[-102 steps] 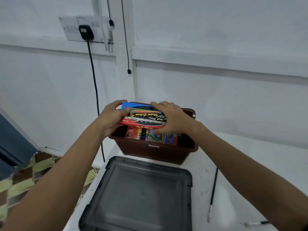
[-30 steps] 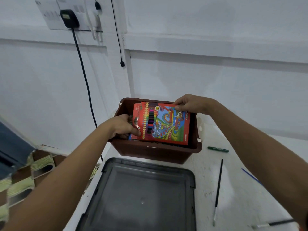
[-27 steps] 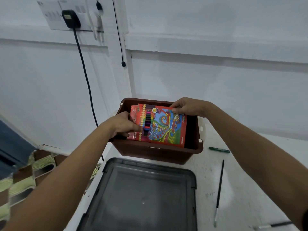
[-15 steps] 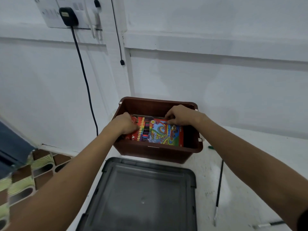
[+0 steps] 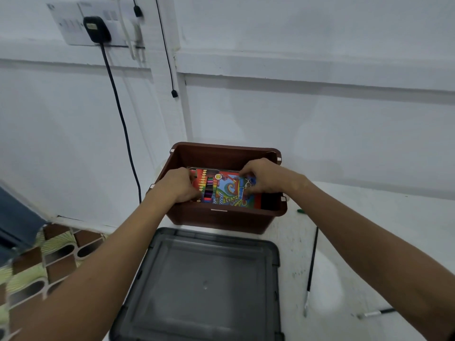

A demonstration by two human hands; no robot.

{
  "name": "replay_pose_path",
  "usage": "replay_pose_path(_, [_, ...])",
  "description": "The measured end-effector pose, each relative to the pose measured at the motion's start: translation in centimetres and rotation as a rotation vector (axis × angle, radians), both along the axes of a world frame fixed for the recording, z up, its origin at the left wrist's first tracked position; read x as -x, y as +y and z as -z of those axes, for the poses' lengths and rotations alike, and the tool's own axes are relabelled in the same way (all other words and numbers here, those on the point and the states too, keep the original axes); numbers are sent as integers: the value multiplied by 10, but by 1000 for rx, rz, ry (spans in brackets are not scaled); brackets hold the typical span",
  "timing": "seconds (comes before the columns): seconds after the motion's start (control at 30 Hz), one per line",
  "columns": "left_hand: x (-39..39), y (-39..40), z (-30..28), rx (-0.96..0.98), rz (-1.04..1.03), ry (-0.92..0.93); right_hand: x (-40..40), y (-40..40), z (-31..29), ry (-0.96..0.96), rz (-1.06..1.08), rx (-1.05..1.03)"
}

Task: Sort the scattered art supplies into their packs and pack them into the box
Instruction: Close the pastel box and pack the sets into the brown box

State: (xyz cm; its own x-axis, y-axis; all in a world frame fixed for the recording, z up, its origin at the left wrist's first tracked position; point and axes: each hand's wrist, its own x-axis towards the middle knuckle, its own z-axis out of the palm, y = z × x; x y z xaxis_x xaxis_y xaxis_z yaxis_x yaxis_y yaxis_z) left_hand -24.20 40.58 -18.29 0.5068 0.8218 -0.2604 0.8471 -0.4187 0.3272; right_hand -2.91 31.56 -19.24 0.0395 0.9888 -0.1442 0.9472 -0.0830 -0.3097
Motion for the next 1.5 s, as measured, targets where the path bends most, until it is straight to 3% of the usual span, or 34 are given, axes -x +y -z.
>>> replay_pose_path(0.27, [-38, -55, -21, -186, 74, -340, -20, -74, -12, 302, 141, -359])
replay_pose_path(0.5, [-126, -153, -14, -278, 308, -574, -77, -215, -9, 379, 379, -352])
replay_pose_path(0.63, [-176, -200, 17, -115, 394, -434, -110, -292, 9, 353, 492, -284])
replay_pose_path(0.77, [-197, -217, 48, -36, 358, -315, -126, -319, 36, 343, 487, -191])
replay_pose_path(0.9, [-201, -215, 73, -83, 290, -235, -144, -333, 65, 259, 489, -91])
replay_pose_path(1.0, [-203, -207, 84, -134, 240, -183, -168, -356, 83, 121, 569, -149])
replay_pose_path(1.2, [-219, -192, 99, -206, 334, -96, -208, -437, 90, -121, 815, -110])
replay_pose_path(1.5, [-231, -200, 117, -236, 336, -137, -220, -503, 102, -132, 942, -121])
